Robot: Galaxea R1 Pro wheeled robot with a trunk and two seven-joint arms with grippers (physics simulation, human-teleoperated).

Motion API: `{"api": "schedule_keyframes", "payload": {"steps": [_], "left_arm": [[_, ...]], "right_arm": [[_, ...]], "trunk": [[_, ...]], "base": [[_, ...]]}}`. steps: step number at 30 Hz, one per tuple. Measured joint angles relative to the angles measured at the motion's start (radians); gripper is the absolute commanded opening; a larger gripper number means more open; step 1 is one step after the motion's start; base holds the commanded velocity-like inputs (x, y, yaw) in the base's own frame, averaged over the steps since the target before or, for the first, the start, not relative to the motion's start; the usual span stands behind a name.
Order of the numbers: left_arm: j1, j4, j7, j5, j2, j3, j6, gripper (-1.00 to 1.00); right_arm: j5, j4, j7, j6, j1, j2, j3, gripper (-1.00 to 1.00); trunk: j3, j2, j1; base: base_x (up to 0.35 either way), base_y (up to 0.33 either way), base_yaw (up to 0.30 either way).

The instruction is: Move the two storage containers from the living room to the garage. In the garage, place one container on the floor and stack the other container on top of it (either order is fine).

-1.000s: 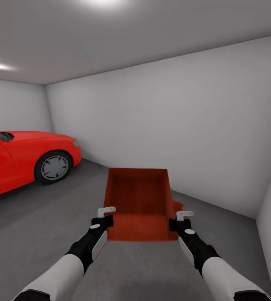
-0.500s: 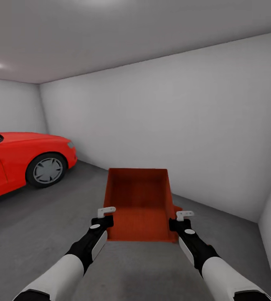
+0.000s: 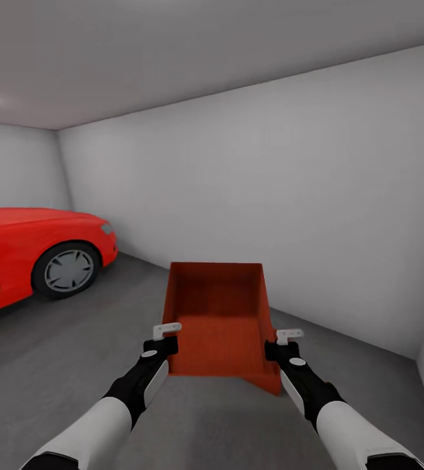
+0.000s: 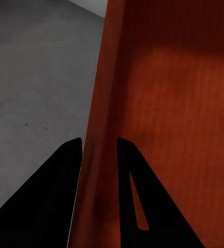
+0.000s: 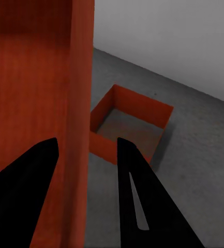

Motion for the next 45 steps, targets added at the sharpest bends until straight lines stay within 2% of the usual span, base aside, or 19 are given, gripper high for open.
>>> {"api": "schedule_keyframes", "payload": {"steps": [31, 35, 45], "left_arm": [[0.0, 0.0, -0.005, 0.0, 0.003, 0.002, -0.002, -1.0], [0.0, 0.0, -0.026, -0.002, 0.017, 0.011, 0.002, -1.0], [0.0, 0.0, -0.001, -0.001, 0.0, 0.002, 0.005, -1.0]], "right_arm": [[0.0, -0.001, -0.005, 0.0, 0.0, 0.003, 0.002, -1.0], [0.002, -0.001, -0.023, 0.002, 0.0, 0.017, 0.005, -1.0], [0.0, 0.0, 0.0, 0.004, 0.0, 0.0, 0.0, -1.0]], "trunk": [[0.0, 0.0, 0.0], [0.0, 0.0, 0.0], [0.0, 0.0, 0.0]], "base": [[0.322, 0.0, -0.002], [0.322, 0.0, -0.171], [0.322, 0.0, -0.277]]}}
